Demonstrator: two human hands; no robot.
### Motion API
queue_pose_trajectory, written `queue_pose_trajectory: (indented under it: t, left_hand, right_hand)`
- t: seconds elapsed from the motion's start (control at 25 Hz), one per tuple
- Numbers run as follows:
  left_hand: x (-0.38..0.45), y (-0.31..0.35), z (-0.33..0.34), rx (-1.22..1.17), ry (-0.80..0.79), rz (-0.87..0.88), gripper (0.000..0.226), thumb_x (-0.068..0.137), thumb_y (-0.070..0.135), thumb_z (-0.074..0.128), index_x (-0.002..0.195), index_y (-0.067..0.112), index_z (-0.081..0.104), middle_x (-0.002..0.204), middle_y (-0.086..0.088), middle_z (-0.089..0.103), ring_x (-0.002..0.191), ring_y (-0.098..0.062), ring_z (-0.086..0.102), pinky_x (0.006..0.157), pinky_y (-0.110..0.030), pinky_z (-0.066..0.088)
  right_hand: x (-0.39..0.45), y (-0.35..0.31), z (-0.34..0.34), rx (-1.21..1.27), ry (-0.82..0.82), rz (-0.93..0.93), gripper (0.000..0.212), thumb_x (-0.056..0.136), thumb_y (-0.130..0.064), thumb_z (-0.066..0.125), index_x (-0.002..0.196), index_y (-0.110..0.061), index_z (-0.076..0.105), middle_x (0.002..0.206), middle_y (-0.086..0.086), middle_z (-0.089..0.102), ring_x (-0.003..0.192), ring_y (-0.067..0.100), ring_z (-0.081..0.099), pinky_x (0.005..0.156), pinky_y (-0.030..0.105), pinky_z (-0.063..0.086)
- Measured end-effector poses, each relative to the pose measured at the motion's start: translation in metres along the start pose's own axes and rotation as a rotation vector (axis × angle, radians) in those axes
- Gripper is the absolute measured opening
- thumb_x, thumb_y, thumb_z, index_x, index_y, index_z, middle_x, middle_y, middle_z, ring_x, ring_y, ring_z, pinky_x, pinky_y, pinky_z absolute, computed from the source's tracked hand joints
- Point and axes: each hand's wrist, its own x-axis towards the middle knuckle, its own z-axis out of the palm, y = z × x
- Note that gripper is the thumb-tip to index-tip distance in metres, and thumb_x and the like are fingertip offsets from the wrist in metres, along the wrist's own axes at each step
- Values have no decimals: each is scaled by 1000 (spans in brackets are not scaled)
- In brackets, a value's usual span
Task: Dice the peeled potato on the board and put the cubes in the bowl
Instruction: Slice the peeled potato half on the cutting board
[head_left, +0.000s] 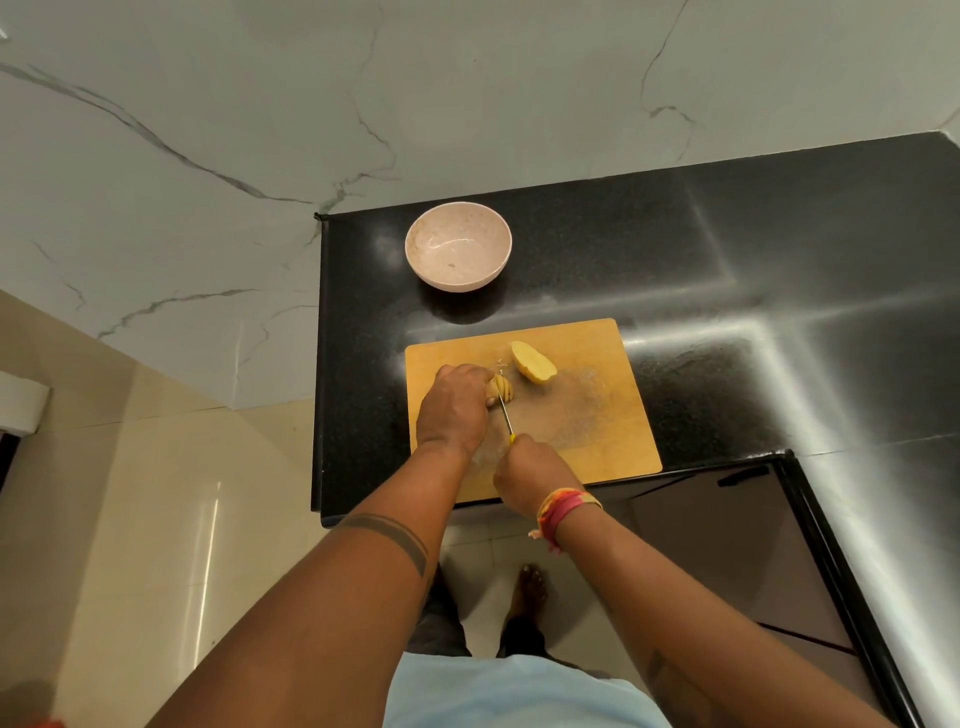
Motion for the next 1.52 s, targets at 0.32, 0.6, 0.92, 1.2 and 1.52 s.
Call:
queue_pose_trajectory:
  t: [0.32, 0.6, 0.92, 1.2, 1.52]
  left_hand:
    - [-4, -5, 2, -21, 2, -4, 31, 98, 17, 62, 129, 19, 63, 125, 0, 63, 114, -20, 53, 93, -34, 48]
    - [-4, -2, 3, 7, 40, -35, 24, 99, 14, 61, 121, 20, 67, 117, 3, 67, 110, -17, 54, 87, -32, 51]
    - [-3, -5, 6, -5, 64, -55, 24, 98, 16, 63, 120, 22, 69, 112, 5, 69, 107, -16, 55, 85, -32, 53]
    - [-1, -8, 8, 2, 59, -48, 21, 100, 15, 57, 113, 24, 71, 110, 4, 69, 105, -18, 54, 85, -35, 55]
    - [-1, -8, 4, -45, 60, -55, 34, 96, 16, 68, 129, 21, 67, 120, 2, 69, 113, -19, 54, 91, -33, 51]
  right_hand:
    - [-27, 24, 15, 45, 120, -24, 22, 107, -26, 35, 106, -11, 51, 104, 18, 66, 77, 29, 54, 68, 34, 41]
    - [6, -4, -7, 33, 110, -82, 27, 103, -26, 38, 111, -7, 55, 108, 20, 66, 91, 33, 62, 71, 34, 42]
    - [16, -22, -25, -23, 33, -102, 17, 99, -16, 43, 94, -9, 58, 105, 19, 68, 82, 27, 58, 69, 32, 43]
    - [28, -41, -35, -43, -26, -105, 27, 102, -11, 42, 102, 0, 67, 100, 16, 66, 86, 31, 58, 71, 33, 42]
    - [2, 1, 6, -2, -40, 28, 15, 100, -17, 42, 107, -9, 51, 116, 19, 62, 92, 32, 57, 75, 33, 43]
